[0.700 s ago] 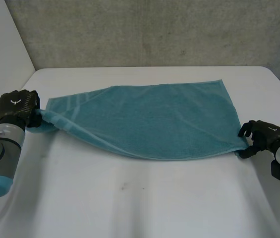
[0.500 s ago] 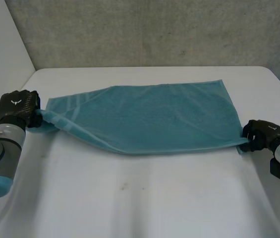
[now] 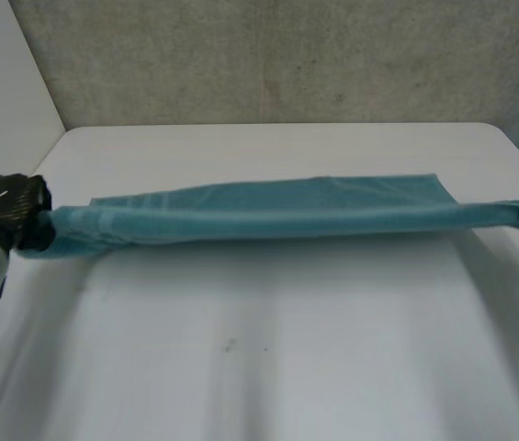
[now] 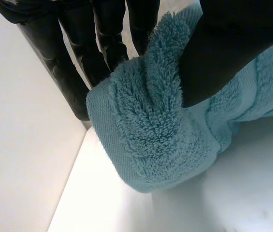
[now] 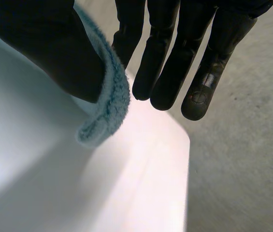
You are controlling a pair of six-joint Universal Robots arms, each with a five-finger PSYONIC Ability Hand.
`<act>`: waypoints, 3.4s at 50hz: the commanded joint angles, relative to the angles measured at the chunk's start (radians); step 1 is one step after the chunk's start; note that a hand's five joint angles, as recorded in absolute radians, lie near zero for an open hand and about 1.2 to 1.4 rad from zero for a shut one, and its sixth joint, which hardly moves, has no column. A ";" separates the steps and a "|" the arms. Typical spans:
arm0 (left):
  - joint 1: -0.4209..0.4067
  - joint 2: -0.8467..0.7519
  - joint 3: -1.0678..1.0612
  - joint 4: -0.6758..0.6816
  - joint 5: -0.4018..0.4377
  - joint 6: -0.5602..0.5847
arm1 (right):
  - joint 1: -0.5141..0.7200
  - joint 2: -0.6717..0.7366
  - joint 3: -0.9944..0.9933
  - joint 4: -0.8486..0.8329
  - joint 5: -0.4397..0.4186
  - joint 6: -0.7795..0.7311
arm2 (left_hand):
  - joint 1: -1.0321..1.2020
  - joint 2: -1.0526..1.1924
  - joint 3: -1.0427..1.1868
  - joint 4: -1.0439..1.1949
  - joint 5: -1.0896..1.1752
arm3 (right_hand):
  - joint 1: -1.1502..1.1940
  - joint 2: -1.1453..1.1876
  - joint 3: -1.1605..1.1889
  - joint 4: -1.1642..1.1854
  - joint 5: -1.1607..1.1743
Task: Fold the laundry
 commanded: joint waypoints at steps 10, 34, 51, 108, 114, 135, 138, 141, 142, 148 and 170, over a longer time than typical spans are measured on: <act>0.060 0.031 -0.110 -0.140 0.147 0.038 | -0.020 0.032 0.072 0.250 0.013 -0.367 | 0.294 0.196 0.204 0.201 0.250 | 0.428 0.219 0.212 0.203 0.239; -0.063 -0.495 0.399 0.108 -0.028 0.067 | 0.227 0.708 -0.550 -0.206 0.172 -0.239 | 0.294 0.196 0.204 0.201 0.250 | 0.428 0.219 0.212 0.203 0.239; -0.101 -0.699 0.588 0.148 -0.023 0.134 | 0.316 1.043 -0.986 -0.212 0.301 -0.237 | -0.928 -1.026 -1.018 -1.021 -0.972 | -0.794 -1.003 -1.010 -1.018 -0.983; -0.064 -0.639 0.697 -0.287 0.360 0.176 | 0.060 0.323 0.078 -0.255 0.045 0.226 | -0.275 -0.374 -0.365 -0.368 -0.319 | -0.719 -0.928 -0.935 -0.944 -0.908; -0.078 -0.729 0.787 -0.307 0.359 0.176 | 0.062 0.325 0.091 -0.267 0.050 0.222 | -0.267 -0.365 -0.356 -0.359 -0.310 | -0.719 -0.928 -0.935 -0.944 -0.908; -0.134 -0.674 0.754 -0.201 0.211 0.173 | 0.060 0.322 0.098 -0.296 0.045 0.225 | -0.928 -1.026 -1.018 -1.021 -0.972 | -0.719 -0.928 -0.935 -0.944 -0.908; -0.140 -0.567 0.610 -0.139 0.208 0.174 | 0.060 0.323 0.095 -0.313 0.039 0.222 | -0.928 -1.026 -1.018 -1.021 -0.972 | -0.705 -0.914 -0.920 -0.929 -0.893; -0.140 -0.514 0.539 -0.129 0.207 0.174 | 0.059 0.325 0.085 -0.325 0.030 0.220 | -0.928 -1.026 -1.018 -1.021 -0.972 | -0.663 -0.873 -0.879 -0.888 -0.852; -0.140 -0.479 0.492 -0.128 0.208 0.173 | 0.057 0.325 0.080 -0.329 0.027 0.220 | -0.928 -1.026 -1.018 -1.021 -0.972 | -0.643 -0.852 -0.859 -0.867 -0.832; -0.127 -0.388 0.349 -0.125 0.205 0.168 | 0.052 0.343 0.043 -0.350 -0.016 0.219 | -0.928 -1.026 -1.018 -1.021 -0.972 | -0.546 -0.755 -0.762 -0.770 -0.735; -0.140 -0.324 0.162 0.003 0.159 0.096 | 0.049 0.538 -0.086 -0.350 -0.033 0.160 | -0.928 -1.026 -1.018 -1.021 -0.972 | -0.223 -0.432 -0.439 -0.447 -0.412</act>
